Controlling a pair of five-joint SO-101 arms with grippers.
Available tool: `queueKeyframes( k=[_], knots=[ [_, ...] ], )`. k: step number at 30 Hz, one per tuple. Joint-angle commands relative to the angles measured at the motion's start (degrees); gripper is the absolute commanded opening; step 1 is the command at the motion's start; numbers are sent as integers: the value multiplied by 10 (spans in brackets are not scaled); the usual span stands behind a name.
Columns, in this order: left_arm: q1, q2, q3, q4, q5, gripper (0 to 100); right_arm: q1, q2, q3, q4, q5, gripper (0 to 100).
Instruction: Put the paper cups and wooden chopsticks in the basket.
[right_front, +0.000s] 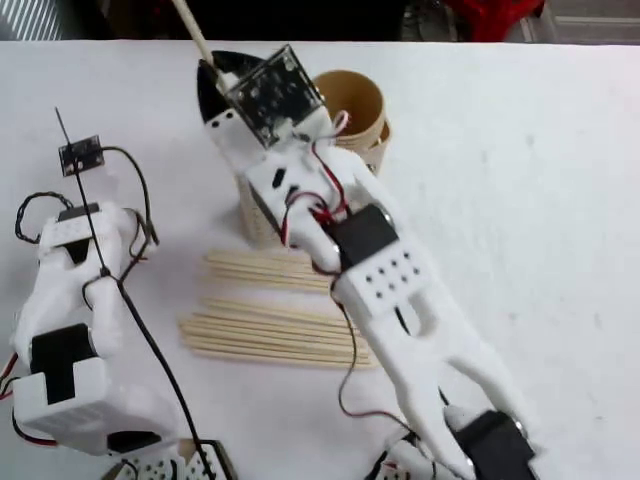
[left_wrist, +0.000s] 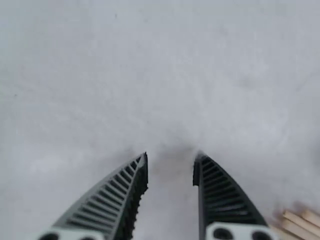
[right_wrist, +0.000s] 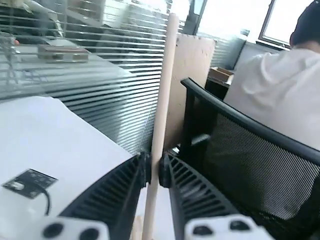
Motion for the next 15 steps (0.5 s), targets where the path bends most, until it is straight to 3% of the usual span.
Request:
queueKeyframes(
  k=[1, 7, 12, 15],
  knots=[
    [7, -2, -5, -11, 4, 169, 16, 9, -31, -25, -4, 18],
    [7, -2, -5, -11, 4, 169, 16, 0, 28, -23, 0, 23],
    [7, -2, -5, -11, 4, 169, 22, -58, 113, -23, 1, 163],
    [6, -2, -5, -11, 4, 169, 22, -107, 156, -11, 1, 157]
  ],
)
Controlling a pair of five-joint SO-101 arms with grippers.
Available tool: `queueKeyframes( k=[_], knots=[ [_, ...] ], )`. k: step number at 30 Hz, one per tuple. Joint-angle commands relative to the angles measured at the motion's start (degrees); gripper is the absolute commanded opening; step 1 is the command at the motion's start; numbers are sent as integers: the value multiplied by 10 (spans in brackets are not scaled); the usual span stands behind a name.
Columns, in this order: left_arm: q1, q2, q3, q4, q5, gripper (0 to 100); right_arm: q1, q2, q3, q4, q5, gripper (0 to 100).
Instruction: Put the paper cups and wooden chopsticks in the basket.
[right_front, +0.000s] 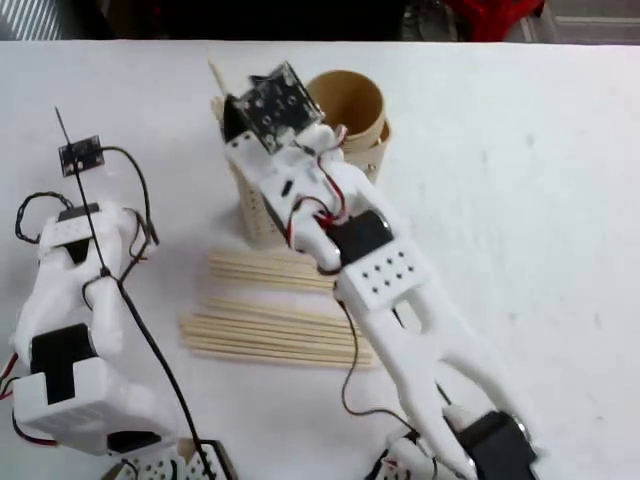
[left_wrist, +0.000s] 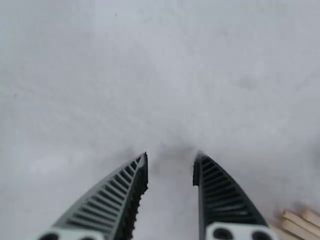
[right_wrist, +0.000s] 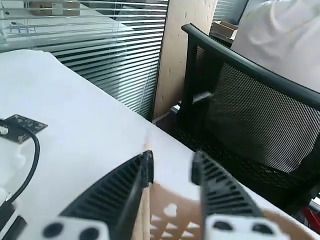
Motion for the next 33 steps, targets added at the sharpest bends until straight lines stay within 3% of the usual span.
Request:
queueKeyframes(
  k=[1, 7, 10, 13, 15, 28, 33],
  knots=[
    [5, -2, -5, -11, 4, 169, 7, -81, 31, 15, 0, 144],
    [5, -2, -5, -11, 4, 169, 2, -218, 132, 232, 0, 51],
    [7, -2, -5, -11, 4, 169, 3, -262, 199, 286, 12, 50],
    [7, -2, -6, -11, 4, 169, 2, -267, 237, 349, 137, 98],
    [7, -2, -7, -11, 4, 169, -2, -257, 258, 379, 167, 152],
    [7, -2, -5, -19, 4, 169, -125, 12, 217, 407, 287, 176],
    [7, -2, -5, -18, 4, 169, -153, 56, 204, 408, 287, 176]
  ],
)
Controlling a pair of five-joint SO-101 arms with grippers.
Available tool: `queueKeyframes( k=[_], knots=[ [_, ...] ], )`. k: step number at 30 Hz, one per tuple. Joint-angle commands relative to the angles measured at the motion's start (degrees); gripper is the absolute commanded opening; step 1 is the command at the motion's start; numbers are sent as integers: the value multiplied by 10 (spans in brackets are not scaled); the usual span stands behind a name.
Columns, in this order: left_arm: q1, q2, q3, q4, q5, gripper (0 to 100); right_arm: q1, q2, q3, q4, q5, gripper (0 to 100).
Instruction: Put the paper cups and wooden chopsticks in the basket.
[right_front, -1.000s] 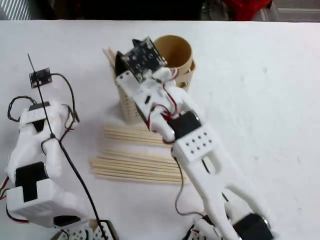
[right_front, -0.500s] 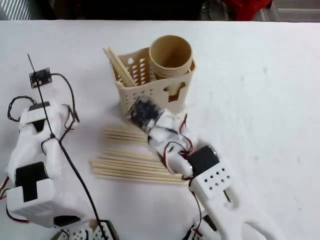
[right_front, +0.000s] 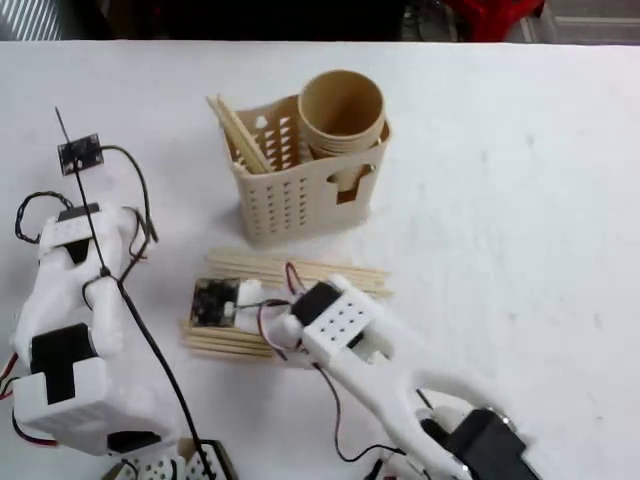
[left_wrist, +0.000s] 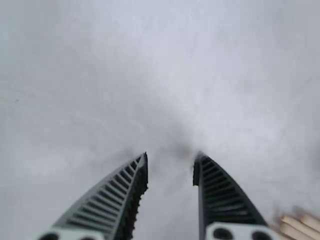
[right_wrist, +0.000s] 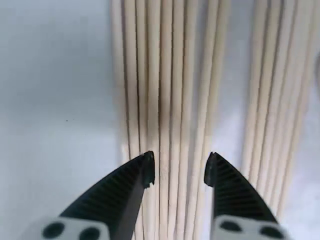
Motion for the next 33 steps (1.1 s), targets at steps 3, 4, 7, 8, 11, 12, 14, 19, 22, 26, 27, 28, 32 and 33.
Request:
queueKeyframes(
  k=[3, 4, 7, 8, 11, 12, 14, 19, 22, 26, 27, 28, 32, 33],
  knots=[
    [7, -2, -5, -9, 4, 169, -44, 0, -23, 43, -9, 175],
    [7, -2, -5, -9, 4, 169, -59, -7, -21, 60, -18, 165],
    [8, -2, -5, -10, 4, 169, -112, -33, 3, 84, -31, 108],
    [8, -2, -5, -10, 4, 169, -124, -36, 14, 77, -32, 93],
    [8, -2, -5, -9, 4, 169, -129, -37, 47, 45, -32, 84],
    [8, -2, -4, -9, 4, 169, -129, -37, 54, 39, -32, 84],
    [8, -2, -4, -9, 4, 169, -128, -37, 61, 34, -32, 81],
    [8, -3, 0, -9, 4, 169, -98, -37, 60, 12, -30, 83],
    [8, -3, 1, -9, 4, 169, -36, -36, 60, -13, -25, 84],
    [8, -3, 1, -9, 4, 169, 27, -36, 60, -24, 12, 84],
    [8, -3, 1, -9, 4, 169, 31, -38, 60, -23, 13, 82],
    [8, -3, 1, -9, 4, 169, 30, -43, 60, -21, 13, 81],
    [8, -3, 1, -9, 4, 169, 34, -38, 39, -19, -4, 80],
    [8, -3, 1, -9, 4, 169, 31, -41, 36, -10, -6, 80]
  ],
)
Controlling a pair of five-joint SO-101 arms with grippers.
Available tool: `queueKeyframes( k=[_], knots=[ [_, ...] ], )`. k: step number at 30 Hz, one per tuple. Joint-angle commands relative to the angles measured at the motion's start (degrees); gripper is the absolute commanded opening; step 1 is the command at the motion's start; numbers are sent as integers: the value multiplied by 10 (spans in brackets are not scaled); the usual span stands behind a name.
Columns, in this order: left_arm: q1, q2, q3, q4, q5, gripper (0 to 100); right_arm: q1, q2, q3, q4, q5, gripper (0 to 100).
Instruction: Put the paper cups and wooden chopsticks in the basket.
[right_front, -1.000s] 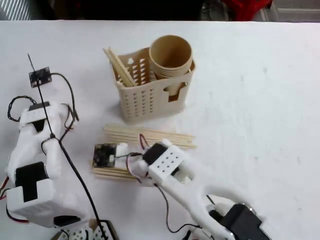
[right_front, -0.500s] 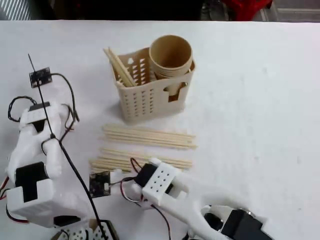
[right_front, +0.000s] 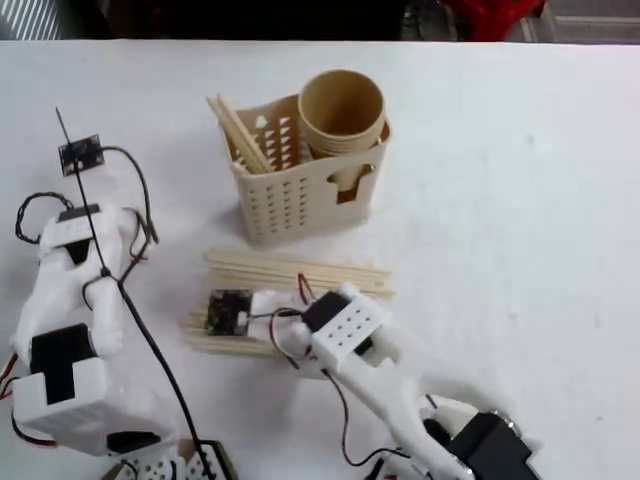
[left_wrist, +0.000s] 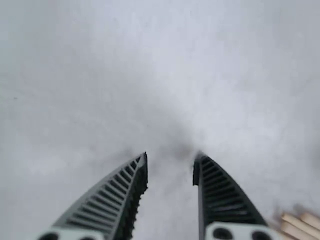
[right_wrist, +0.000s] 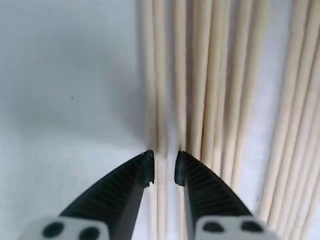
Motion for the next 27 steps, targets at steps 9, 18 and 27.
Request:
queueKeyframes(
  k=[9, 18, 27],
  knots=[
    [8, -3, -3, -11, 4, 169, -145, -19, -20, 71, -48, 80],
    [7, -3, -3, -11, 4, 169, -21, 94, -33, -33, -18, 80],
    [7, -3, -2, -11, 4, 169, 69, 154, -128, -27, -35, 80]
  ],
)
